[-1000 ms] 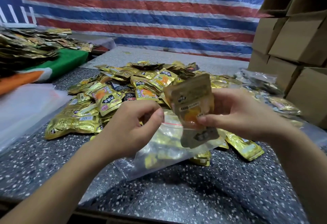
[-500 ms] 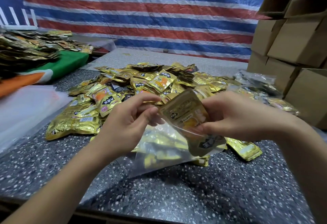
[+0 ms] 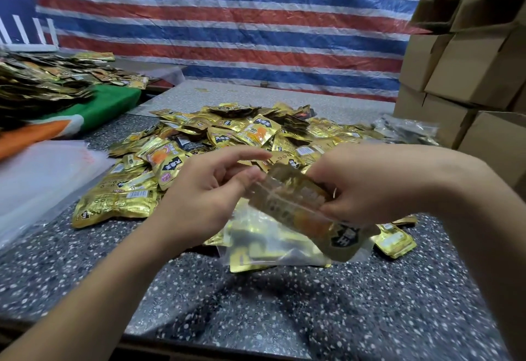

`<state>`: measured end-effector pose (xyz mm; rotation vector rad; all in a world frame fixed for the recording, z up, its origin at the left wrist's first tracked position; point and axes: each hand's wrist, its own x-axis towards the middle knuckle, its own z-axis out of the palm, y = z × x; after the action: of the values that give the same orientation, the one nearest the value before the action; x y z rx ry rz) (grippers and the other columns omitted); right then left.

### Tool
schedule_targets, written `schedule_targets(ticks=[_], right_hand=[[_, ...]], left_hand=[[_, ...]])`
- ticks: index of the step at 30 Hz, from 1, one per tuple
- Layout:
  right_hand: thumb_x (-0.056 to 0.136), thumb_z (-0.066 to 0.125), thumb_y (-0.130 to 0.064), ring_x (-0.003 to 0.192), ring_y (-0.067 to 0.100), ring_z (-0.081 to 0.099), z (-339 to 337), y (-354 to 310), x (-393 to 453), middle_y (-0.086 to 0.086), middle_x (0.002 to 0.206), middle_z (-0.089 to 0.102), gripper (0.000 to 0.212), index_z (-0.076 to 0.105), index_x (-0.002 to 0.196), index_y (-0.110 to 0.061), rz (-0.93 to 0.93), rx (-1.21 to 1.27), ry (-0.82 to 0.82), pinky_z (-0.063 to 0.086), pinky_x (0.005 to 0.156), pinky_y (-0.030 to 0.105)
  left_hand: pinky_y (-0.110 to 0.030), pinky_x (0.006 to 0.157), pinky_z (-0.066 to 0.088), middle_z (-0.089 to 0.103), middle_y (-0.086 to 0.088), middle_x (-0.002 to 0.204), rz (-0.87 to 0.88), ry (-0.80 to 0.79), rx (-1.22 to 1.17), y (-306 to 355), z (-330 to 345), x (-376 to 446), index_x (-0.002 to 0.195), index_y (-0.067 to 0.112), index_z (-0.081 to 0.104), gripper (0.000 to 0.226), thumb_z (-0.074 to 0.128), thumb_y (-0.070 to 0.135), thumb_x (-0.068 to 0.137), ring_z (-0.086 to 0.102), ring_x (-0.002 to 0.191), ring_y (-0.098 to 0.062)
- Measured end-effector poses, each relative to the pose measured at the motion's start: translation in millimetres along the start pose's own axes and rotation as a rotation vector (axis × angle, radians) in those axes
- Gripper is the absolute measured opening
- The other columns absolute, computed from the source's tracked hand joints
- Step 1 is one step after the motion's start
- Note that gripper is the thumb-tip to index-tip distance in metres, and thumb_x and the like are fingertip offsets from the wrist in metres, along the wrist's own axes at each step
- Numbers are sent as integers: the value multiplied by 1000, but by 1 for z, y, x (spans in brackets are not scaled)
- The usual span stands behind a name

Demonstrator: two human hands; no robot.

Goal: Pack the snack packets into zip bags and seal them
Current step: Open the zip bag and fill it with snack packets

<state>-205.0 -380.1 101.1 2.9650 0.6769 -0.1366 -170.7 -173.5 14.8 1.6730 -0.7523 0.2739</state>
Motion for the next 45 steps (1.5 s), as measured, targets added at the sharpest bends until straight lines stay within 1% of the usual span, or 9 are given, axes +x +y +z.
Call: schedule_targets(ticks=[6,10,16,20,26,30,36,41,45], right_hand=[[91,62,-30,57,11,58,10,-11,11,-2,68,66,13,69,83,-23,-89,-24,15,42,48,26],[85,68,-30,61,14,55,11,-2,5,1,66,63,15,68,77,-17,-96,95,129,40,53,25],[86,67,-32,61,10,54,32,-1,5,-1,64,61,18,67,75,-18,-58,209,127,41,52,25],[90,65,-35,55,5,53,42,0,5,-9,60,58,20,70,80,-19,-43,188,121,37,48,20],[94,35,-66,45,12,35,38,-1,-10,-3,53,44,61,53,64,-16,-34,319,164,35,48,39],[81,41,-81,49,9,49,26,-4,-23,-6,58,57,62,63,70,-23,-106,363,232,39,45,33],[92,66,-33,55,12,53,9,6,-23,-8,59,57,24,67,73,-17,-185,314,463,40,50,22],[93,69,-27,54,15,49,-14,12,-17,-2,61,57,22,70,78,-10,-261,316,697,42,51,31],[93,70,-24,58,23,53,-20,14,-6,4,64,61,20,71,80,-8,-245,361,708,46,55,42]], left_hand=[[-19,67,56,76,5,88,112,26,47,9,7,7,111,26,65,27,57,5,96,73,84,-10],[-14,65,53,76,5,89,24,125,-72,5,7,4,106,20,67,16,59,23,92,72,82,-6],[-11,51,42,64,-2,61,-93,44,85,-13,14,-6,74,4,72,51,48,43,96,54,54,-9],[-18,50,49,66,1,64,-99,101,120,-14,20,-7,70,14,71,48,47,48,96,62,58,-5],[-28,53,57,71,-9,71,-95,180,-76,-1,24,-4,74,6,69,43,47,37,94,71,59,-19],[-31,53,58,72,-13,70,-90,200,-122,8,22,2,75,3,69,48,45,39,96,71,60,-24],[-25,51,56,74,-8,72,-117,277,-237,24,15,15,70,20,73,43,46,45,92,72,58,-23],[-24,49,53,74,-8,76,-27,292,-349,40,4,33,69,25,73,42,47,49,91,71,57,-22],[-25,50,54,74,-6,77,-9,270,-341,39,-2,39,68,27,72,43,45,53,90,72,61,-22]])
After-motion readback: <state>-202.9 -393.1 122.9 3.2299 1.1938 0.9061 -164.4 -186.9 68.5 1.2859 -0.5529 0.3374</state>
